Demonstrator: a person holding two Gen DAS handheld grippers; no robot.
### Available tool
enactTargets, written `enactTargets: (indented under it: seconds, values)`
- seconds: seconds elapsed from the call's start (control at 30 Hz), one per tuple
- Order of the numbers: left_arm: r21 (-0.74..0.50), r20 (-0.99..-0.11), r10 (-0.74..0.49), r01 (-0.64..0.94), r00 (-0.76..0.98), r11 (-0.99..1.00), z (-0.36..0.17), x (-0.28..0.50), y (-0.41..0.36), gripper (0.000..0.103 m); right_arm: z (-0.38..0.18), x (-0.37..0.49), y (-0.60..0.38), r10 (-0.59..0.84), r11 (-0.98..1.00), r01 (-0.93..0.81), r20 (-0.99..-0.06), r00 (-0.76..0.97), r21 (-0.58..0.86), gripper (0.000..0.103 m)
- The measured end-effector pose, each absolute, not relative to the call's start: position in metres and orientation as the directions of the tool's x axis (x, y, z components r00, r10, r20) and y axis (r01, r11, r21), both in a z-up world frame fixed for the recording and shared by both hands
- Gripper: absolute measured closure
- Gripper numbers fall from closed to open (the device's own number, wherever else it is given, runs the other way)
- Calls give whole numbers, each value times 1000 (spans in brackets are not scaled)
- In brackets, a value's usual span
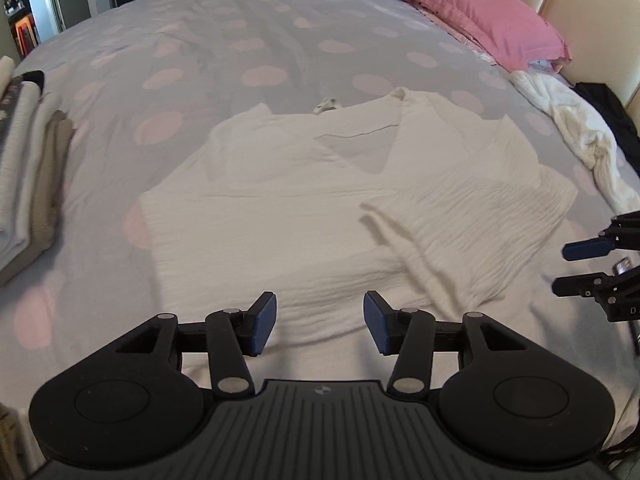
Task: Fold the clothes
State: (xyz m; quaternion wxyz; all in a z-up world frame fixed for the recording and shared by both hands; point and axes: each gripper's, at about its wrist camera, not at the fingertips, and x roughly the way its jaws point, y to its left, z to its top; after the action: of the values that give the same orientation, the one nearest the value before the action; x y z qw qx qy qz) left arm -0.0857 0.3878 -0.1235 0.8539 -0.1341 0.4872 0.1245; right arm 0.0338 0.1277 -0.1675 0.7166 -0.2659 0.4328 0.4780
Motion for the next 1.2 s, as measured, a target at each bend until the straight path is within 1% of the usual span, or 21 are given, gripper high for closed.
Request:
enactTargets:
  seconds: [0.13, 0.2, 0.27, 0.43, 0.47, 0.5, 0.53, 0.57, 0.6, 0.63, 0.67, 0.7, 0.83, 0.93, 1.2]
  values:
    - [-187, -864, 20, -357, 503, 915, -136, -59, 384, 57, -170, 81, 92, 377, 474, -879, -892, 250, -46, 54]
    - [-210, -865, 2, -367, 501, 906, -143, -45, 383, 56, -173, 107, 80, 357, 506, -861, -893, 272, -60, 54]
    - [-209, -872, 2, -377, 489, 902, -149, -29, 382, 56, -178, 130, 73, 345, 526, -848, -896, 279, -62, 54]
    - [-244, -879, -22, -411, 477, 878, -165, -1, 382, 57, -188, 155, 74, 391, 538, -843, -885, 252, -2, 54]
    - [-255, -879, -30, -416, 476, 873, -168, 2, 382, 59, -190, 160, 74, 401, 540, -842, -882, 246, 10, 54]
    - [-257, -875, -29, -415, 482, 873, -169, 3, 380, 69, -192, 164, 75, 409, 542, -840, -879, 245, 18, 54]
    - [-256, -871, -25, -411, 490, 875, -169, 4, 378, 75, -193, 163, 79, 412, 547, -837, -874, 258, 10, 57]
    - [-251, -867, -20, -401, 498, 881, -167, 4, 376, 85, -193, 162, 82, 415, 550, -835, -869, 268, 5, 60]
    - [-243, -861, -14, -387, 508, 889, -165, 4, 373, 92, -193, 162, 83, 424, 551, -834, -865, 270, 10, 64]
    - [-235, -855, -10, -370, 519, 899, -161, 4, 369, 95, -192, 163, 84, 431, 552, -834, -861, 270, 15, 75]
    - [-224, -848, -2, -355, 530, 908, -156, 4, 366, 99, -190, 163, 85, 437, 547, -837, -861, 260, 25, 83]
    - [-215, -839, 9, -348, 543, 913, -151, 3, 364, 100, -188, 163, 85, 442, 542, -840, -861, 250, 34, 96]
    - [-251, -787, 7, -332, 617, 909, -120, -1, 366, 100, -179, 163, 84, 459, 523, -850, -862, 216, 66, 98]
    - [-242, -786, 28, -348, 618, 906, -105, -2, 373, 100, -172, 163, 80, 454, 526, -847, -867, 205, 75, 98]
    - [-159, -852, 102, -440, 514, 884, -134, -9, 395, 99, -184, 150, 86, 371, 465, -883, -920, 128, 65, 98]
